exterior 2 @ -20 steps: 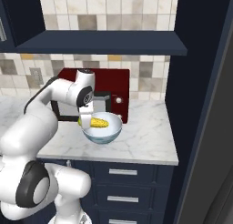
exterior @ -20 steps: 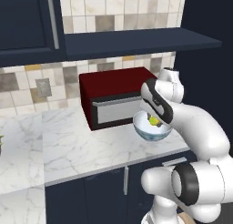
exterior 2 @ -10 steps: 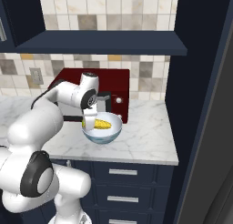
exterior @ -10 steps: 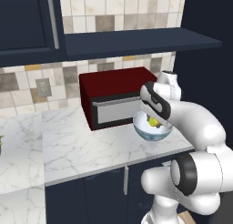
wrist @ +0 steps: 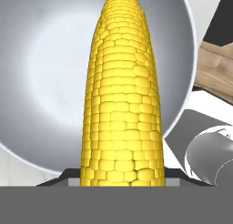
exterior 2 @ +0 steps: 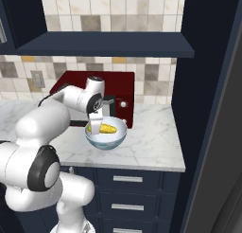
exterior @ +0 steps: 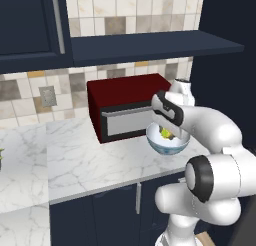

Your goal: Take the mushroom, corn, and mushroom from the freezer and place them in the bowl on the counter.

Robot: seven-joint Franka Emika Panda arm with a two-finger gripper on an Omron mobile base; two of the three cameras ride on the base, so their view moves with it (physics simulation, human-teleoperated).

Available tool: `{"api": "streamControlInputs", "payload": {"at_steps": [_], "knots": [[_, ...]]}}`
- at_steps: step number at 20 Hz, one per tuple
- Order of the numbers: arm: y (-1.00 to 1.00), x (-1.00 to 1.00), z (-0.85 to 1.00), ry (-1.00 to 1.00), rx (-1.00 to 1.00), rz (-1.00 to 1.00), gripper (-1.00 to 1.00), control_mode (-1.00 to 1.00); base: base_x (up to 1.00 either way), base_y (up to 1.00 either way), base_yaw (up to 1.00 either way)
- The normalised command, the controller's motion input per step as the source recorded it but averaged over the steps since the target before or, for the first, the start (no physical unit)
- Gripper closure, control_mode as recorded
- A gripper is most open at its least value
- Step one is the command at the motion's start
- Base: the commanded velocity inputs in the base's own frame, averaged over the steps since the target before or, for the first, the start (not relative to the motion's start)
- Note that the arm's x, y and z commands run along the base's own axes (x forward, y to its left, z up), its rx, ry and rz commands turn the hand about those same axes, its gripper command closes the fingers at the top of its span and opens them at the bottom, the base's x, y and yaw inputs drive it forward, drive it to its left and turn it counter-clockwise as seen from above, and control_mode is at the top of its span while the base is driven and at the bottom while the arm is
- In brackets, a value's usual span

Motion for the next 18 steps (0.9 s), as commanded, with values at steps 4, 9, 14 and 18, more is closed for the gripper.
{"api": "streamControlInputs", "payload": {"at_steps": [4,9,14,18], "knots": [[0.0,0.03,-0.24,0.0,0.0,0.0,1.0,-1.0,0.0,0.0,0.0],[0.0,0.01,-0.23,0.0,0.0,0.0,1.0,-1.0,0.0,0.0,0.0],[0.0,0.02,-0.03,0.0,0.0,0.0,1.0,-1.0,0.0,0.0,0.0],[0.0,0.0,-0.12,0.0,0.0,0.0,1.0,-1.0,0.0,0.0,0.0]]}}
